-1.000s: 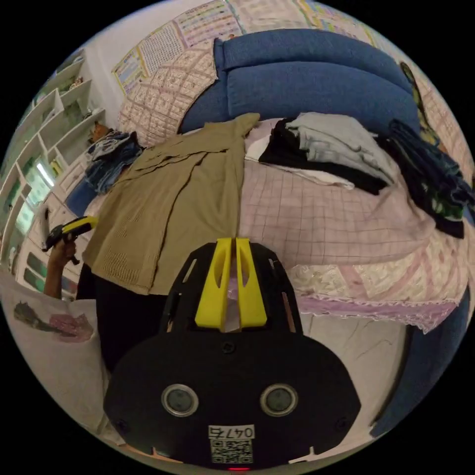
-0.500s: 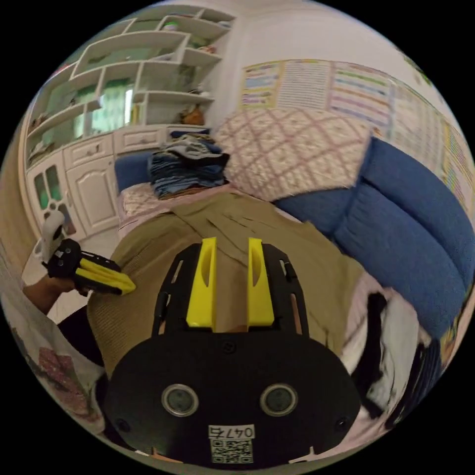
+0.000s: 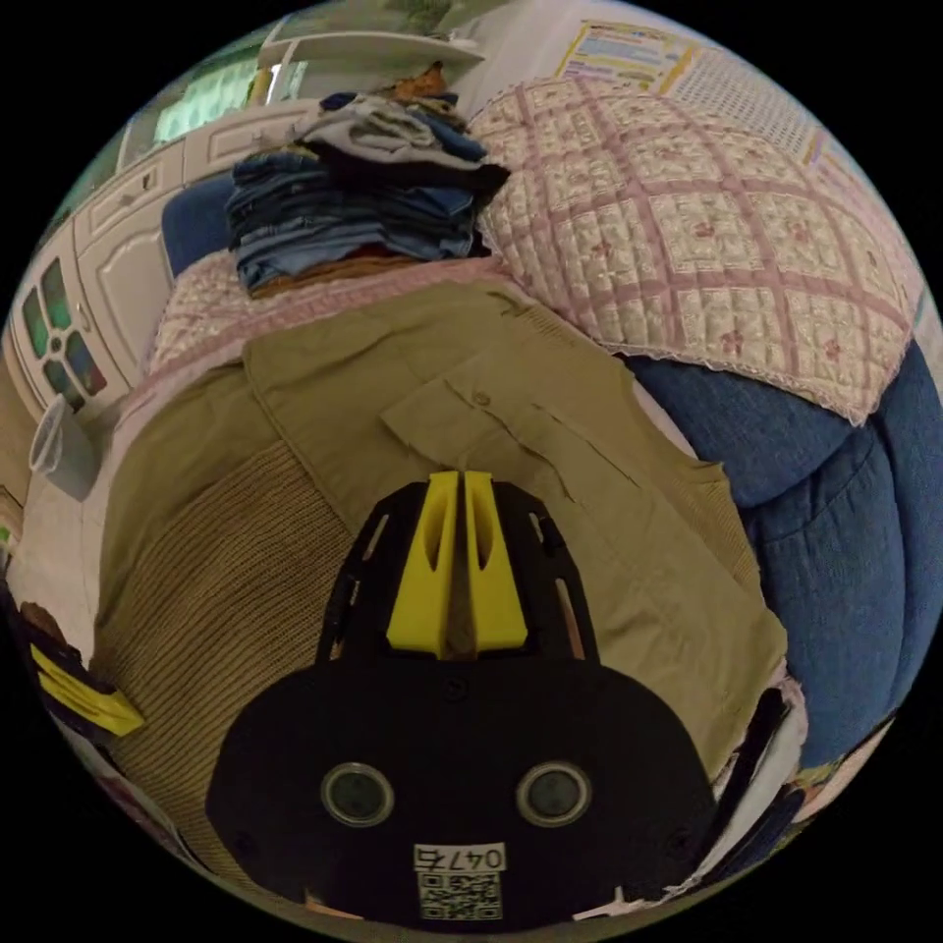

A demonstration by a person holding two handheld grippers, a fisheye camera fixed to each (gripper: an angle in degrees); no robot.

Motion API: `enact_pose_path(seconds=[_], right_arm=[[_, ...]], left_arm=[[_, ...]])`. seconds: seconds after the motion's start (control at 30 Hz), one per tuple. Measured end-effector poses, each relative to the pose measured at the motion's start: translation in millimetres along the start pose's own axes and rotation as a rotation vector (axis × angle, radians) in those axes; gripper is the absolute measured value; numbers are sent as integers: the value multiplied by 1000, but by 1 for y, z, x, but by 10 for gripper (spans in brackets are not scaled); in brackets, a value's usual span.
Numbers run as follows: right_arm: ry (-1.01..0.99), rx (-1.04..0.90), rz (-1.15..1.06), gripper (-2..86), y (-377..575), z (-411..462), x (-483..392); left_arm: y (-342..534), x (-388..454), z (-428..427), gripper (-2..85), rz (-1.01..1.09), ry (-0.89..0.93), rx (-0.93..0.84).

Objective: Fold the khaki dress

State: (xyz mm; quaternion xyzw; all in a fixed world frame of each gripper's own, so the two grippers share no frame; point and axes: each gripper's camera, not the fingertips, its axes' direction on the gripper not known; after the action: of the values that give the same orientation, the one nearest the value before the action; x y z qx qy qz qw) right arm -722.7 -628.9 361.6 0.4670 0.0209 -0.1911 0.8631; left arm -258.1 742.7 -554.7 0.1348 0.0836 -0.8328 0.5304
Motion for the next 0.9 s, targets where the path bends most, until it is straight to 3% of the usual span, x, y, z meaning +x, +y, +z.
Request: enact_pose_path(seconds=[0.17, 0.23, 0.43, 0.63, 0.77, 0.9], right_arm=[[14, 233, 265, -3, 128, -131, 154], [27, 316, 485, -4, 233, -199, 258], [201, 322, 908, -6, 521, -313, 462], [305, 301, 1157, -7, 731, -382, 583], [392, 304, 1193, -7, 790, -421, 622], [611, 240, 1066, -6, 800, -471, 645]], left_arm=[[-10, 6, 18, -9, 18, -1, -9], [-16, 14, 27, -9, 34, -9, -12], [-40, 39, 50, -9, 62, -36, -12], [-61, 70, 65, -9, 81, -57, -18], [-74, 93, 79, -8, 101, -97, -56], [-98, 124, 93, -7, 143, -102, -82]])
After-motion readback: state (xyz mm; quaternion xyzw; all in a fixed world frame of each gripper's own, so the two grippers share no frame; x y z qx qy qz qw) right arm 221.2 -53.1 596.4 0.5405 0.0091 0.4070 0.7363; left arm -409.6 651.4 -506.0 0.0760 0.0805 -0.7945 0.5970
